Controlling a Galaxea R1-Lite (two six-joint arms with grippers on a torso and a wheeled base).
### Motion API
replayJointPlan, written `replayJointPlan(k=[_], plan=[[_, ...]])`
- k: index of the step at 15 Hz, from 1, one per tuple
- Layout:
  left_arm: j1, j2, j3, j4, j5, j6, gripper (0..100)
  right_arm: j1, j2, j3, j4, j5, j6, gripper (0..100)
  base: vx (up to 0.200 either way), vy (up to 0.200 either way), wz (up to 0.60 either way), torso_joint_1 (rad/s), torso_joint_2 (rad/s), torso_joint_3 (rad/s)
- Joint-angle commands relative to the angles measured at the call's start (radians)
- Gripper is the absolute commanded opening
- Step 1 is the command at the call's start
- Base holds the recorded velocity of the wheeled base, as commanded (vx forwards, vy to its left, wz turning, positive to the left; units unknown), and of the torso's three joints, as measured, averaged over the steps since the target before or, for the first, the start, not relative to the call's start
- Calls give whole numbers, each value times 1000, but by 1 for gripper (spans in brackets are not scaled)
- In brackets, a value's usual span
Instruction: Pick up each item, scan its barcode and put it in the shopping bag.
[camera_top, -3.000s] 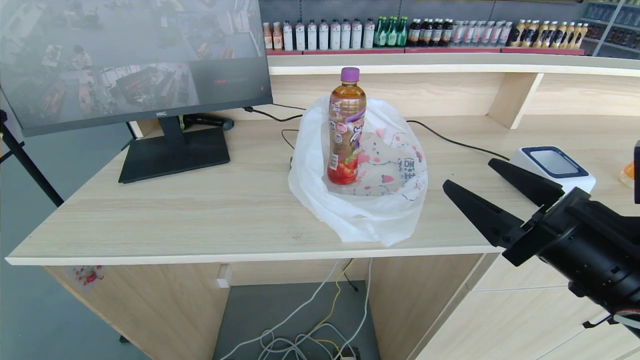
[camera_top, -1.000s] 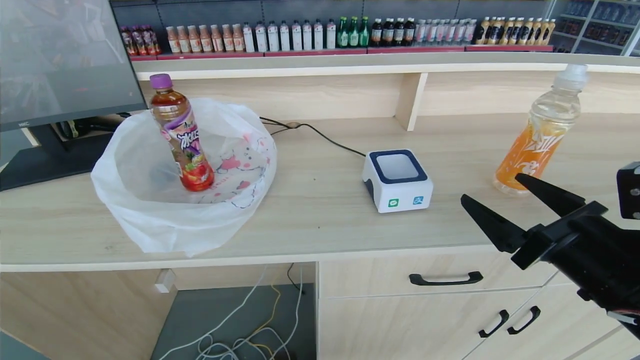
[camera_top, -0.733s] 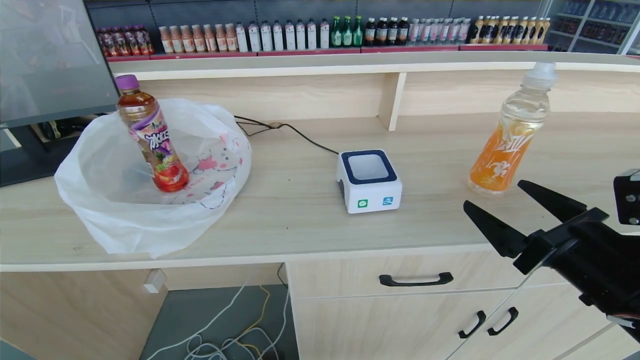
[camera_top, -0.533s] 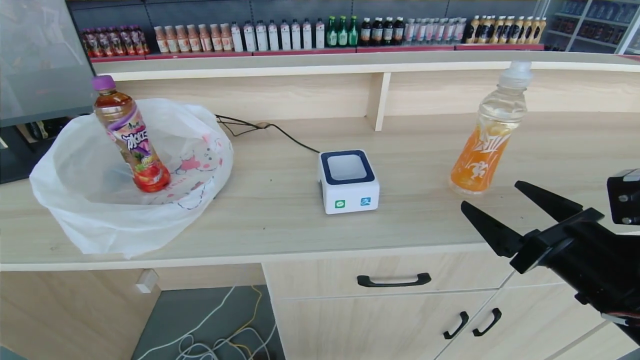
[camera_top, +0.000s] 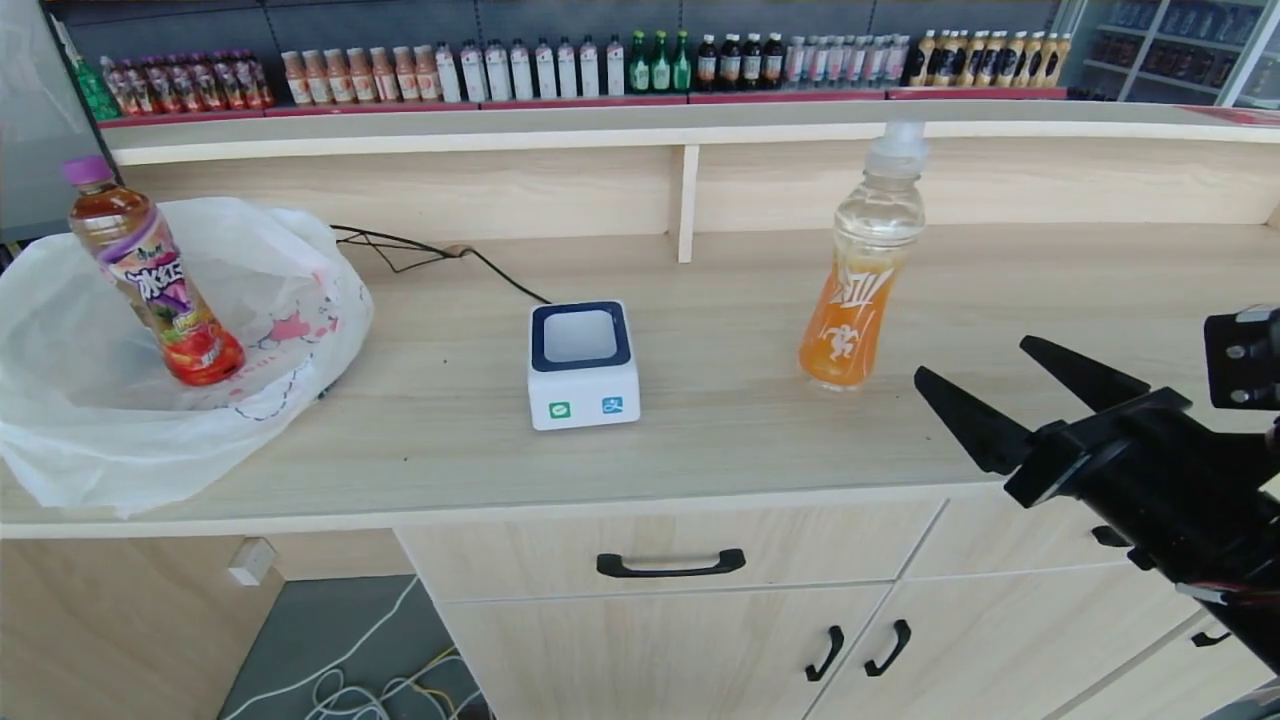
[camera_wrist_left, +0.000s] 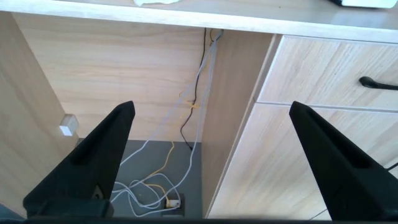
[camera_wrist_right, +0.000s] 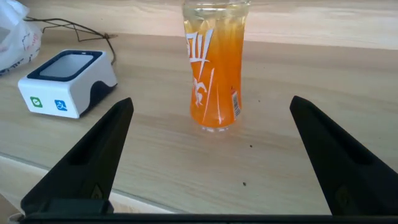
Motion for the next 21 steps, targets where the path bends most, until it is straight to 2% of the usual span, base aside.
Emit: replayJointPlan(k=[1,3,4,11,21], plan=[[1,0,0,0,0,0,100,-5,11,-33,2,4,2,100,0,0,0,0,0,0],[1,0,0,0,0,4,100,9,28,-59,8,6,-7,100,0,0,0,0,0,0],[1,0,0,0,0,16,100,18,29,-68,12,6,-13,100,0,0,0,0,0,0],[1,0,0,0,0,16,100,71,77,-143,35,-2,-30,100,0,0,0,0,0,0],[1,0,0,0,0,16,100,59,275,-360,101,-43,-21,100,0,0,0,0,0,0]])
